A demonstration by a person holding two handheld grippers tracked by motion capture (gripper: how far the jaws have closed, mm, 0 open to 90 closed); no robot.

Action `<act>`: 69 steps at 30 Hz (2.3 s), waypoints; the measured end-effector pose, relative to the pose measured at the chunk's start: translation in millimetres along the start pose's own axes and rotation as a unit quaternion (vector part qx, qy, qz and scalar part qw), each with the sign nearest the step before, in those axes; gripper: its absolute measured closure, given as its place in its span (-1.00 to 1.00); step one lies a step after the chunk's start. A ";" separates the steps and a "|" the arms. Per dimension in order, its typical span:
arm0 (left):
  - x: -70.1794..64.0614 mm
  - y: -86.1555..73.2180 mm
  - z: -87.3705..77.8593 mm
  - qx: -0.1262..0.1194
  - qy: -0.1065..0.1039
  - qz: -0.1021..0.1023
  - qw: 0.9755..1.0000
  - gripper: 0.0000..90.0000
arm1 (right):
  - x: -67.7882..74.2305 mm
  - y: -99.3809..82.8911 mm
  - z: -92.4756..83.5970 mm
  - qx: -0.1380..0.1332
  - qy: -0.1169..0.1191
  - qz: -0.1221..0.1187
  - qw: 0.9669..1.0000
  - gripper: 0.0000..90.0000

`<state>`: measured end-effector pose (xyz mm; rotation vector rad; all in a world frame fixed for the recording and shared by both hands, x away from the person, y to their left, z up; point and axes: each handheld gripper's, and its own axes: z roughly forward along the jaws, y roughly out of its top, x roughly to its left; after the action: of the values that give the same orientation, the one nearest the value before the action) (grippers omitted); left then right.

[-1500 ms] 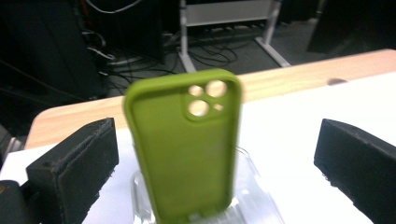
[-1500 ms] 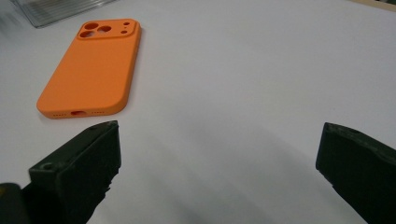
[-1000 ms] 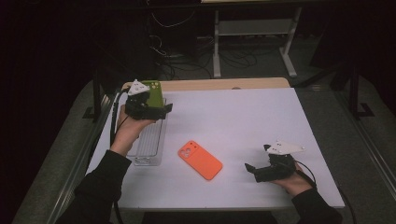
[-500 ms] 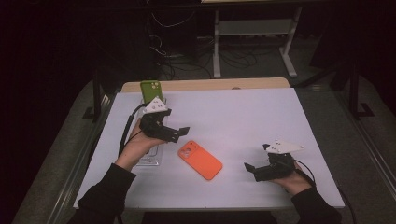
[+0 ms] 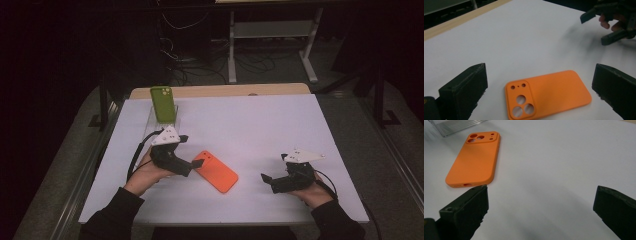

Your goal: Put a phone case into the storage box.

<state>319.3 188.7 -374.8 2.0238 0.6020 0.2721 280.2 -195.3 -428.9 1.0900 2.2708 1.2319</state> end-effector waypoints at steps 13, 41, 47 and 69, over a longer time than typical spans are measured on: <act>0.4 -14.1 -3.9 -0.002 -0.006 -0.005 1.000 -1.00 | 4.0 17.3 6.8 0.035 0.014 0.021 0.999 -1.00; -0.4 -11.5 -4.4 -0.006 -0.011 -0.004 1.000 -1.00 | 78.2 74.7 93.1 0.135 0.068 -0.022 0.988 -1.00; -1.5 -11.0 -3.1 -0.010 -0.013 -0.006 1.000 -1.00 | 87.9 74.6 108.1 0.152 0.072 -0.031 0.985 -1.00; -2.8 -11.1 -2.2 -0.009 -0.013 -0.005 1.000 -1.00 | 101.8 68.4 132.2 0.196 0.056 -0.056 0.977 -0.91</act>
<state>312.6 193.4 -383.1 2.0043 0.5917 0.2442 325.3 -21.1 -441.5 1.0186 2.6985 0.8404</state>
